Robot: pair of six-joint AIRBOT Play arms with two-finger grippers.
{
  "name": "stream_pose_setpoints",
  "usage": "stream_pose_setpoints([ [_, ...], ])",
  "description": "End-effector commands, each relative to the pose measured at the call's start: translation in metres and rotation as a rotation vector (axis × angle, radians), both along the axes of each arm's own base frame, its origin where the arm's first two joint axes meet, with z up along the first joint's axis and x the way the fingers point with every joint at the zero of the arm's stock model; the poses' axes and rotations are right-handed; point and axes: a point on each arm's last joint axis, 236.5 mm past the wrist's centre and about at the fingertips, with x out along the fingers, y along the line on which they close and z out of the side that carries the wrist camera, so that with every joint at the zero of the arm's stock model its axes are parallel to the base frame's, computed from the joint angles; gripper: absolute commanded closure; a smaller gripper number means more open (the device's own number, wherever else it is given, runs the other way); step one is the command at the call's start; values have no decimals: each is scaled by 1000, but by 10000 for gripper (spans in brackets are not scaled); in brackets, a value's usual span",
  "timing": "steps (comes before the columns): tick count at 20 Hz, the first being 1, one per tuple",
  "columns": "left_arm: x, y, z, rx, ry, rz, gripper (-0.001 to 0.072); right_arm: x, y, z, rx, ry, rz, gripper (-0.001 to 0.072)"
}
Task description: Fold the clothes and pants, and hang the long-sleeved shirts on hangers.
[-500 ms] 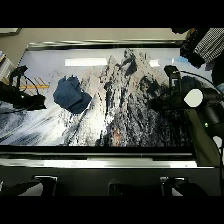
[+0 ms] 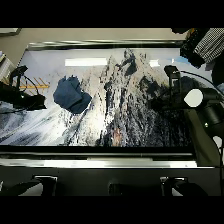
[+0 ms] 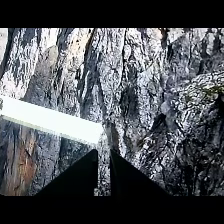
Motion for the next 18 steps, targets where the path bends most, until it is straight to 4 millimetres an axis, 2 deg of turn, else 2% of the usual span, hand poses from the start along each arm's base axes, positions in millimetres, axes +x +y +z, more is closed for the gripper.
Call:
stream_pose_setpoints([
  [1,0,0,0,0,0,-1,691,0,0,1,1,-1,1,603],
  [10,0,0,0,0,0,-1,691,0,0,1,1,-2,0,603],
  [16,12,1,3,2,-50,12,692,0,0,1,1,-2,0,604],
  [18,23,4,4,5,-88,37,664,1,1,1,2,-5,-1,603],
])
